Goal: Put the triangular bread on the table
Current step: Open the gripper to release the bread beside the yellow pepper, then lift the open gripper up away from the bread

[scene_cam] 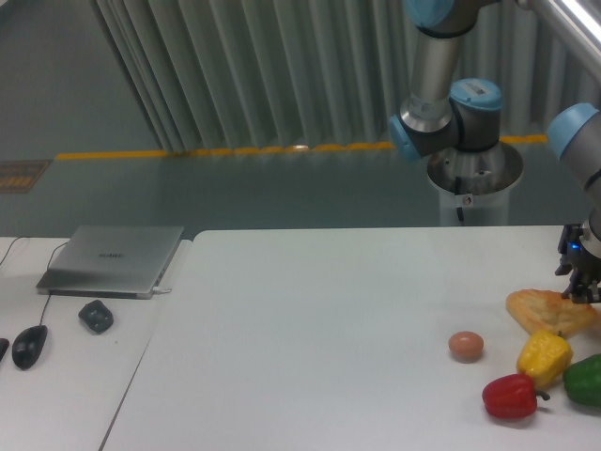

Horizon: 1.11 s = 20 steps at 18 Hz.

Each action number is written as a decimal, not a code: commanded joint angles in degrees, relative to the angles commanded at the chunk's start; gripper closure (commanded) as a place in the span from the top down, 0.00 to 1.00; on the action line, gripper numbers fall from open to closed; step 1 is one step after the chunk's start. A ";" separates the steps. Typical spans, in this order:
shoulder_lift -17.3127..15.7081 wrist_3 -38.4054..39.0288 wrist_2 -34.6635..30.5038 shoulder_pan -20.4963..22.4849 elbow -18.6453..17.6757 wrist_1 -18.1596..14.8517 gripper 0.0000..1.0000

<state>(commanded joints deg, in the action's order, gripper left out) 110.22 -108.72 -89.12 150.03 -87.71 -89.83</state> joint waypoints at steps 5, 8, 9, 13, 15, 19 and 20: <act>-0.88 0.09 0.44 -0.17 0.17 5.17 1.00; -1.58 0.18 1.41 -0.70 0.61 12.99 1.00; -1.67 0.18 1.41 -0.70 1.05 15.02 1.00; -1.67 0.79 1.41 -0.70 1.23 19.95 1.00; -1.67 2.02 1.41 -0.70 1.32 20.83 1.00; -1.67 2.99 1.41 -0.79 1.32 21.37 1.00; -1.67 2.99 1.41 -0.79 1.23 21.45 1.00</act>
<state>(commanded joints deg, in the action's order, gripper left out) 108.54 -105.73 -87.71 149.24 -86.48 -68.38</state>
